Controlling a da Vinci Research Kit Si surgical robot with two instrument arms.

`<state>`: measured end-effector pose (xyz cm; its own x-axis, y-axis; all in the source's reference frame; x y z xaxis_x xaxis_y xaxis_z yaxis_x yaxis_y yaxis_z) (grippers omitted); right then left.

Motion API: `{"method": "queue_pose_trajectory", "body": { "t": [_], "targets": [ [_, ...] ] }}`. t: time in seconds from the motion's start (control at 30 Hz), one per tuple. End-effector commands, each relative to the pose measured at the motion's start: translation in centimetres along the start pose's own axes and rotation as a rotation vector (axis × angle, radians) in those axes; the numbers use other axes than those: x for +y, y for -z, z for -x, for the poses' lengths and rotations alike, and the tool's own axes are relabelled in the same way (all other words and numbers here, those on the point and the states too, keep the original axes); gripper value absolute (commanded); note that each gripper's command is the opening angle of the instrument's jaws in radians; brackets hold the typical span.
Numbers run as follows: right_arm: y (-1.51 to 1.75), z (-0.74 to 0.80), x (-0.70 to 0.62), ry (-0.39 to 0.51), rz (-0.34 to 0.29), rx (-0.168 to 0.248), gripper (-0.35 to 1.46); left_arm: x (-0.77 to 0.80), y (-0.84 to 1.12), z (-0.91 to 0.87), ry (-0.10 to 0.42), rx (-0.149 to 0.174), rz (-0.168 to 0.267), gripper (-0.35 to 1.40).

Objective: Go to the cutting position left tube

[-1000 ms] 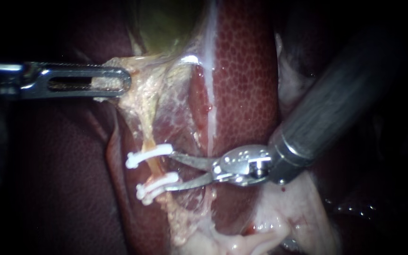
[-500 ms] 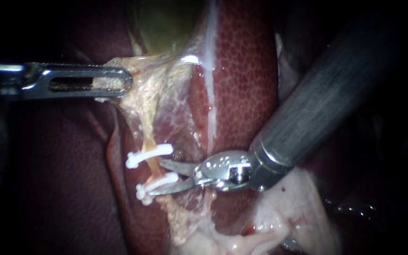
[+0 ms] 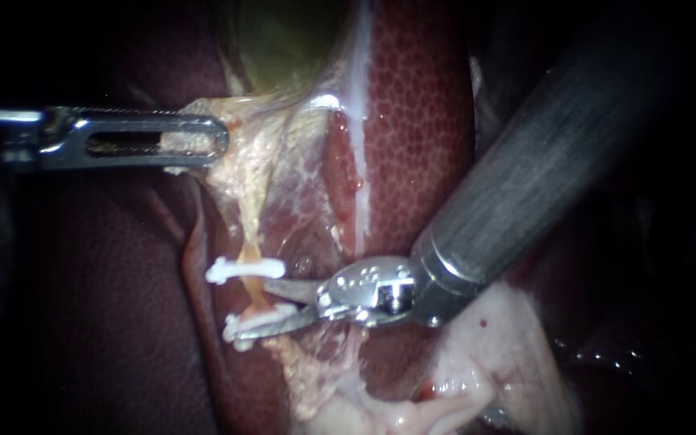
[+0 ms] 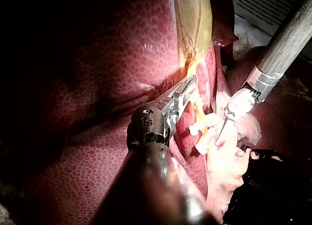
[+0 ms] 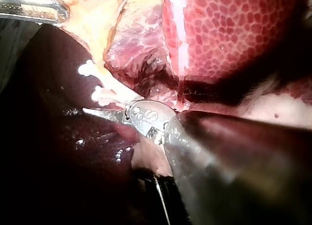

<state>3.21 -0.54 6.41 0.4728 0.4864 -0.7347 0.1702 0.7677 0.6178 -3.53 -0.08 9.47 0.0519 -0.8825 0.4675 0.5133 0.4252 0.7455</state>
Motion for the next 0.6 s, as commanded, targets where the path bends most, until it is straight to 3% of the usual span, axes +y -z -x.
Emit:
{"method": "queue_pose_trajectory", "body": {
  "t": [0.03, 0.6],
  "targets": [
    [-0.02, 0.00, 0.01, -0.008, -0.002, 0.001, 1.42, 0.00, 0.00, 0.00, 0.000, -0.001, 0.001, -0.35],
    [-0.31, -0.08, 0.07, -0.129, -0.005, 0.010, 1.33, -0.02, -0.03, 0.00, 0.000, -0.003, 0.006, -0.35]
  ]
}}
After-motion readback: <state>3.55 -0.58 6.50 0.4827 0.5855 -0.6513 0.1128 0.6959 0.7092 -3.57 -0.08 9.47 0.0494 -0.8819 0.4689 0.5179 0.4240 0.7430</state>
